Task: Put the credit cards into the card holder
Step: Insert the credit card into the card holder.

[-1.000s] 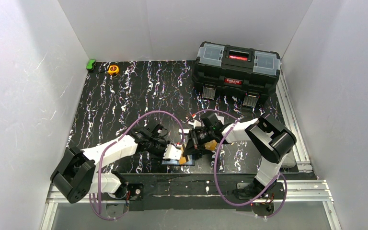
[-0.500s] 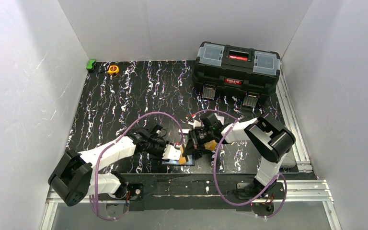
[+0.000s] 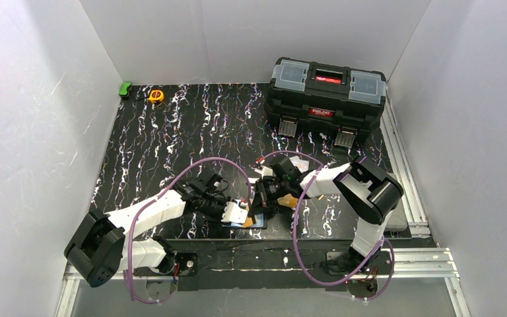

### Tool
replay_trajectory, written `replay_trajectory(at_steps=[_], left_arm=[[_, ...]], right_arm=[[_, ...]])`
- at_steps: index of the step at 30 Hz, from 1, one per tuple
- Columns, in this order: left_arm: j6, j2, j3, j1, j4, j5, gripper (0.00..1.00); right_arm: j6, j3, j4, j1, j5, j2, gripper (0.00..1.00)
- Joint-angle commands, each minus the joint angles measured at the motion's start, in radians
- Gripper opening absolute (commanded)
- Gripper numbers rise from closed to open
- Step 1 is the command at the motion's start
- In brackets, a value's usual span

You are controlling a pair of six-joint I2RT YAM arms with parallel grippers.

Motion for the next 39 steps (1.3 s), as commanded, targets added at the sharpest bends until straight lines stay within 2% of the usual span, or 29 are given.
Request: replay_trajectory(at_steps=[1, 15, 21, 25, 35, 39], left_arm=[[0.023, -0.006, -0.016, -0.003, -0.039, 0.025, 0.3], [0.042, -0.001, -0.019, -0.003, -0.05, 0.07, 0.27], [0.038, -0.01, -0.027, -0.003, -0.048, 0.074, 0.25], [0.036, -0.012, -0.026, -0.003, -0.045, 0.071, 0.25], [0.025, -0.009, -0.024, -0.003, -0.036, 0.084, 0.23], [0.024, -0.011, -0.025, -0.003, -0.036, 0.085, 0.23]], right_arm=[[-0.013, -0.004, -0.016, 0.005, 0.09, -0.015, 0.03], [0.039, -0.028, -0.018, 0.021, 0.192, -0.031, 0.16], [0.018, 0.023, -0.091, 0.059, 0.221, -0.021, 0.27], [-0.025, 0.065, -0.178, 0.089, 0.242, -0.019, 0.29], [-0.066, 0.09, -0.298, 0.112, 0.3, -0.023, 0.28], [-0.051, 0.074, -0.265, 0.113, 0.335, -0.033, 0.16]])
